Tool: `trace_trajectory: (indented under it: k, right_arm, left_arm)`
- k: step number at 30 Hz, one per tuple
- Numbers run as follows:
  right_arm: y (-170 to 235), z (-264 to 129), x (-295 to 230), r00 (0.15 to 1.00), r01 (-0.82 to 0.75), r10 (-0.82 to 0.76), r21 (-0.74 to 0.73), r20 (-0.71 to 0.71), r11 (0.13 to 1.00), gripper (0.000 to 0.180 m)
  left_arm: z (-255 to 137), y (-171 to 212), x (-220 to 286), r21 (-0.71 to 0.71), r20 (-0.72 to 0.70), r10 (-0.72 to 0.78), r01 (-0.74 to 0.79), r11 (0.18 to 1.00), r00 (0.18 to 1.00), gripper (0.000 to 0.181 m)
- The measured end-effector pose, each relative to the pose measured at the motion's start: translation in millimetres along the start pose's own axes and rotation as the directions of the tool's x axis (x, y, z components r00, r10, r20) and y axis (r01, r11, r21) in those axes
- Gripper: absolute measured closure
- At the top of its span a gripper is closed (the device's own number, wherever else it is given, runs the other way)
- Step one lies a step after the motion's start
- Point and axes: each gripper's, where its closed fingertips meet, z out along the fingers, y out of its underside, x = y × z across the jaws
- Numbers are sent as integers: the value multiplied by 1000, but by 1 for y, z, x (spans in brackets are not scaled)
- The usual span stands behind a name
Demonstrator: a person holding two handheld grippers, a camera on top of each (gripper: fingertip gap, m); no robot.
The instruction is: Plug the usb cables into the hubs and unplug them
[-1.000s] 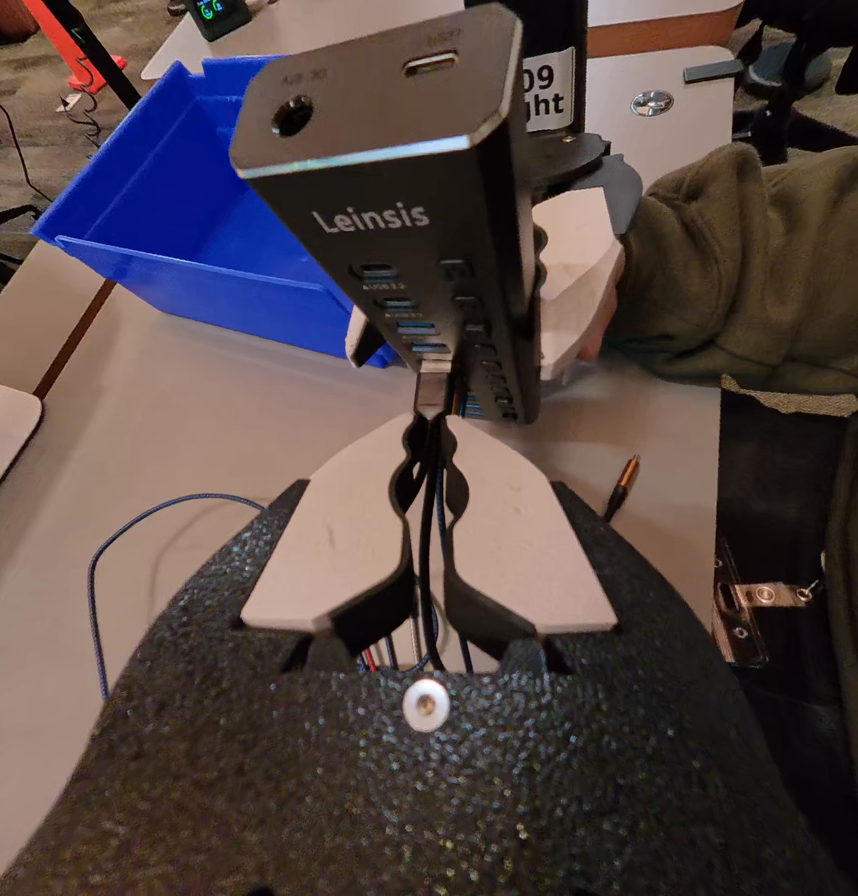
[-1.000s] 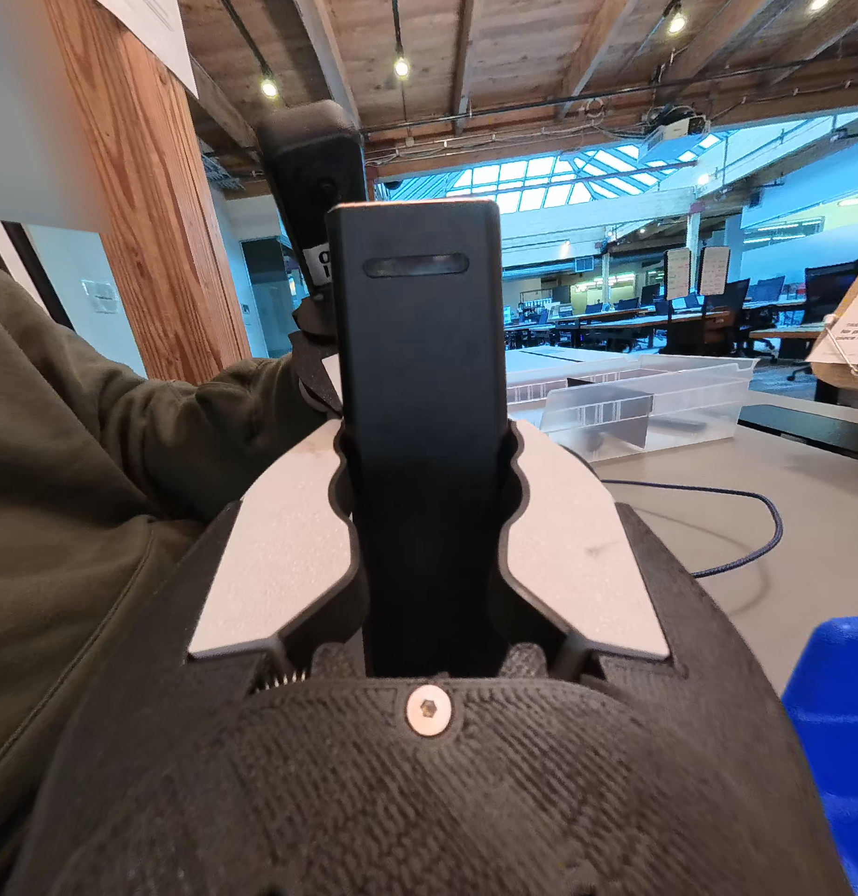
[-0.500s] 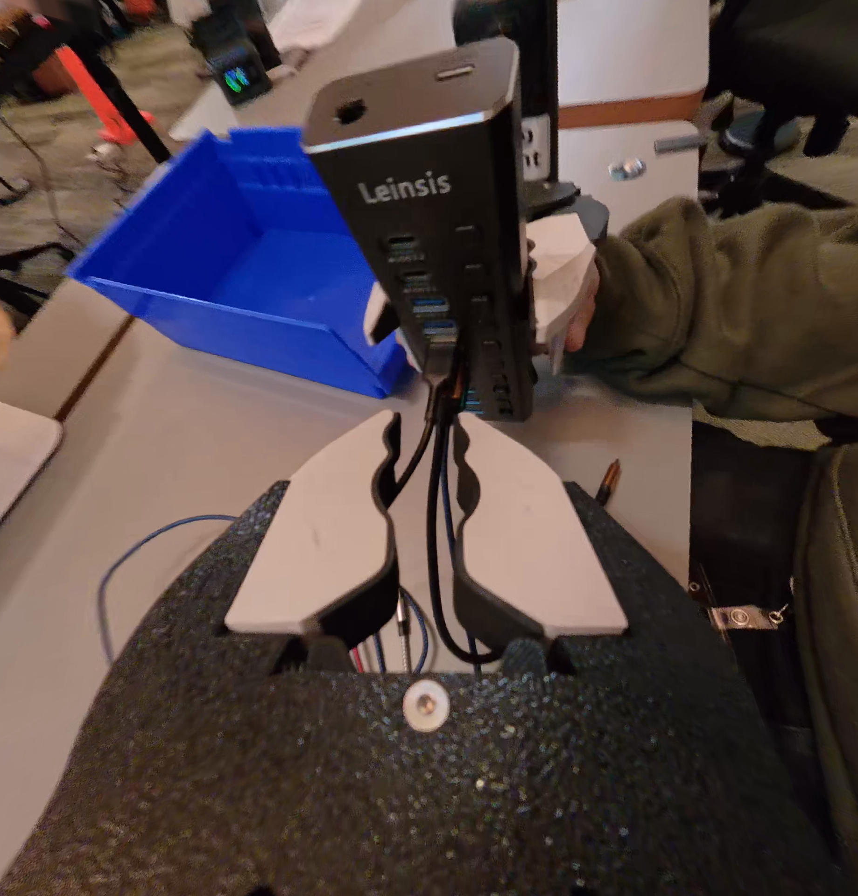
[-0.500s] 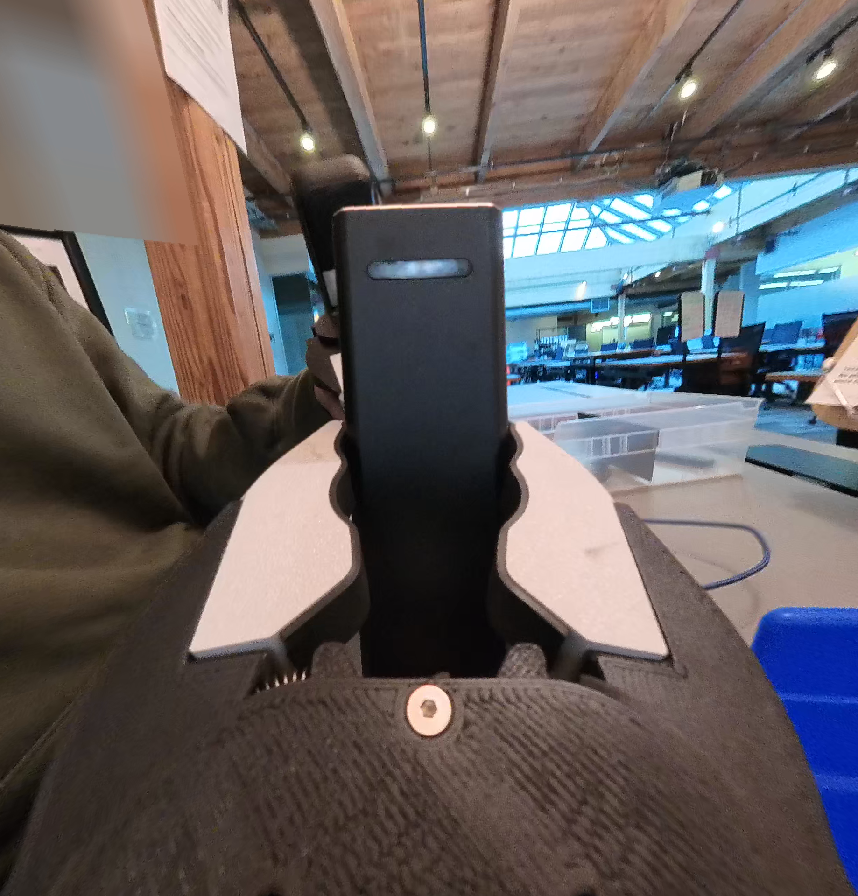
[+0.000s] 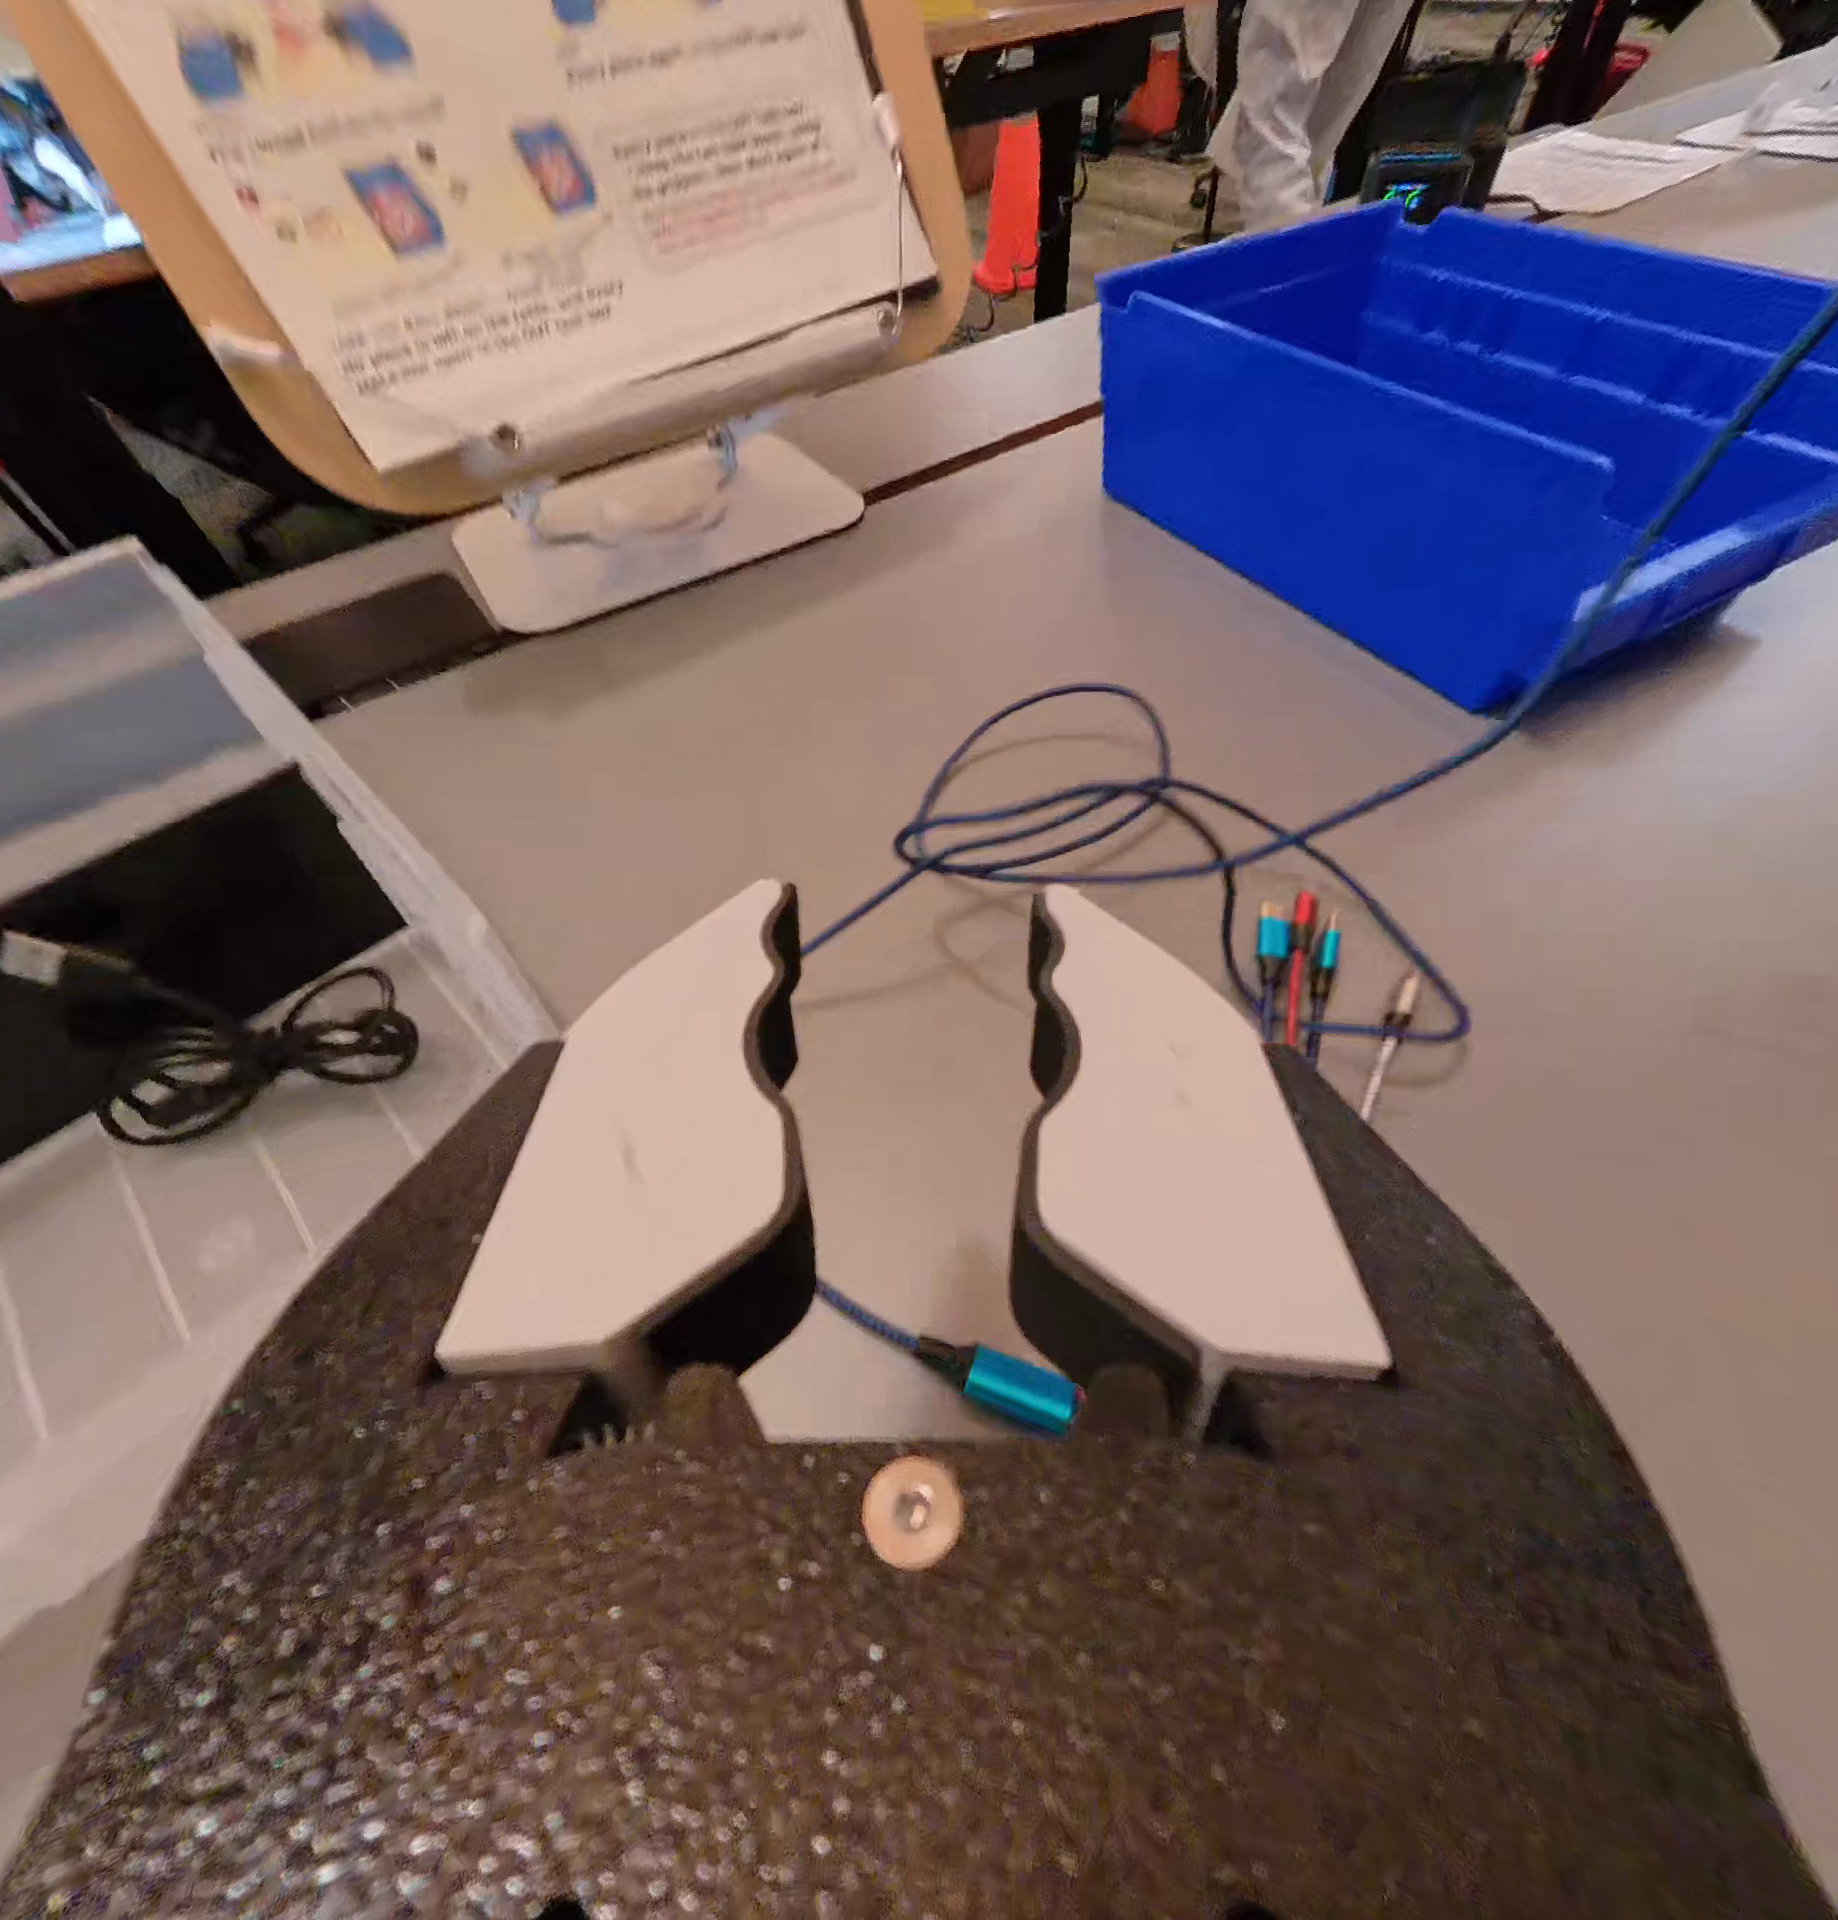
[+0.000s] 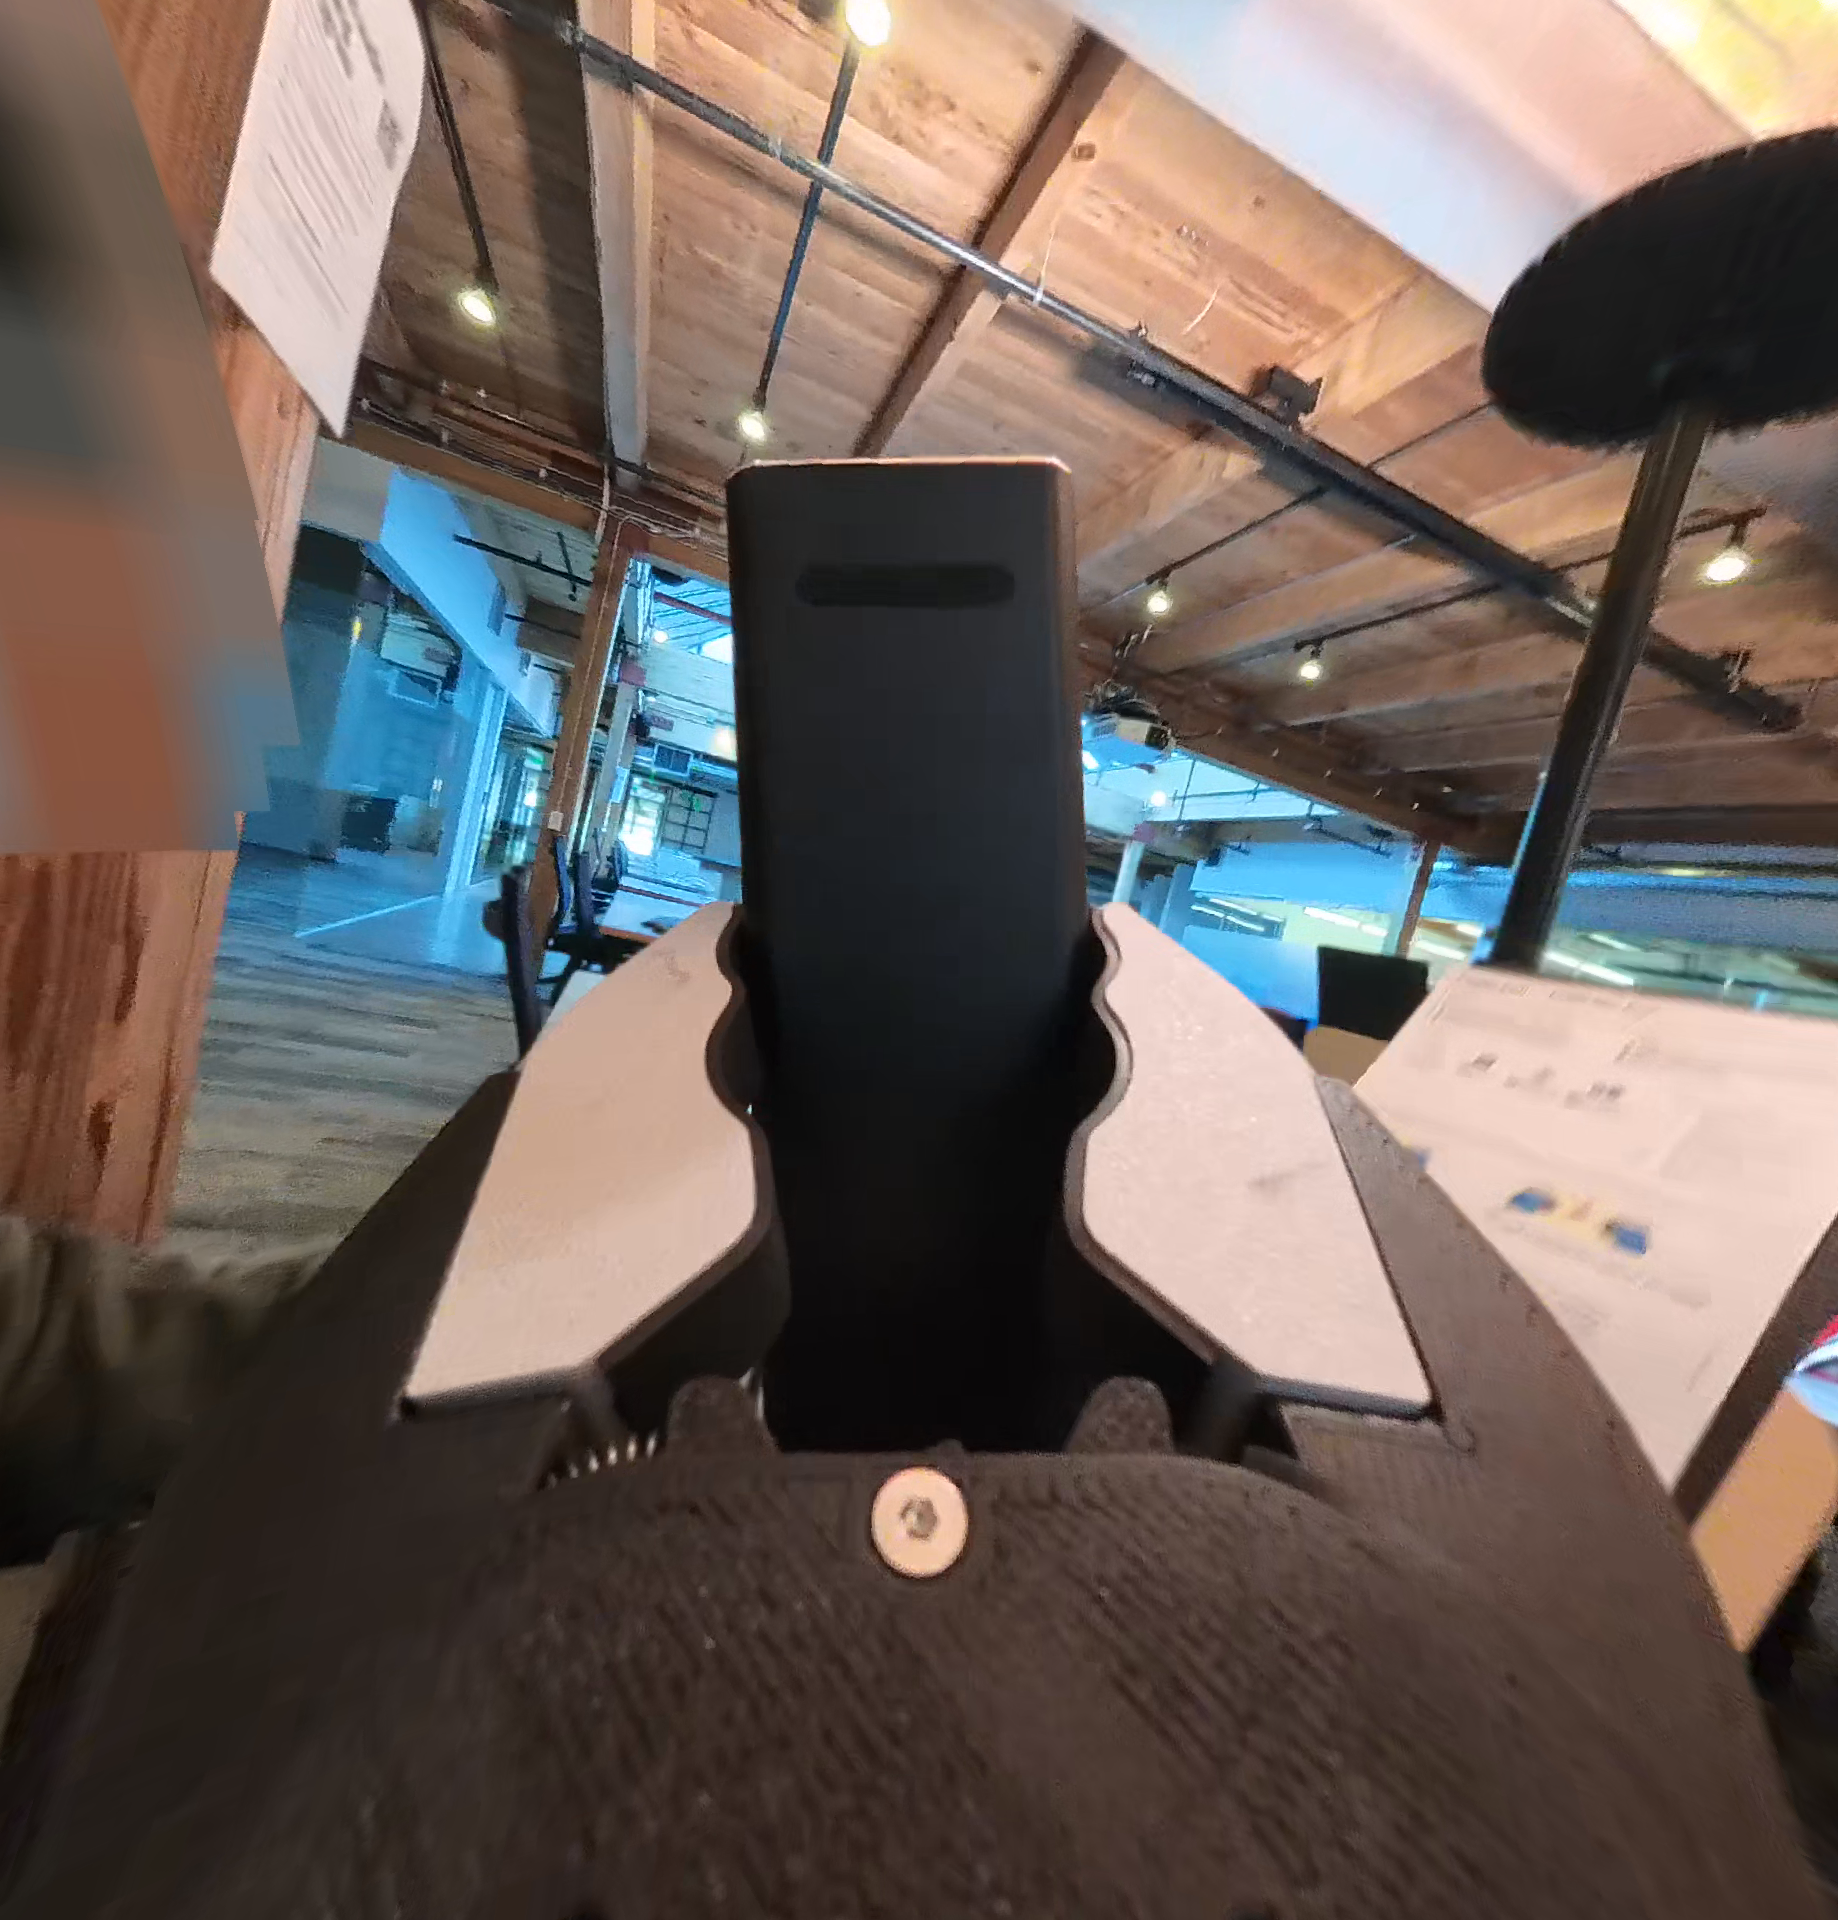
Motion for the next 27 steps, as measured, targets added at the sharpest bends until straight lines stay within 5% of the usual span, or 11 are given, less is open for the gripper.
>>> trace_trajectory:
  k: [2, 5, 13, 27]
  right_arm:
    - [-25, 7, 27, 999, 34, -34, -21, -29, 999, 119]
    - [-6, -6, 81, 983, 57, -90, -196, -161, 979, 119]
    - [185, -123, 164, 848, -187, -188, -611, -495, 769, 119]
    - [339, -177, 162, 688, -604, -257, -732, -679, 316, 119]
  left_arm:
    - [7, 11, -1, 6, -22, -21, 22, 1000, 1000, 140]
    - [17, 24, 1, 10, -50, -46, 47, 999, 998, 139]
    - [33, 18, -2, -9, -120, -2, 1, 1000, 993, 140]
    - [54, 39, 26, -92, -259, 126, -154, 984, 958, 139]
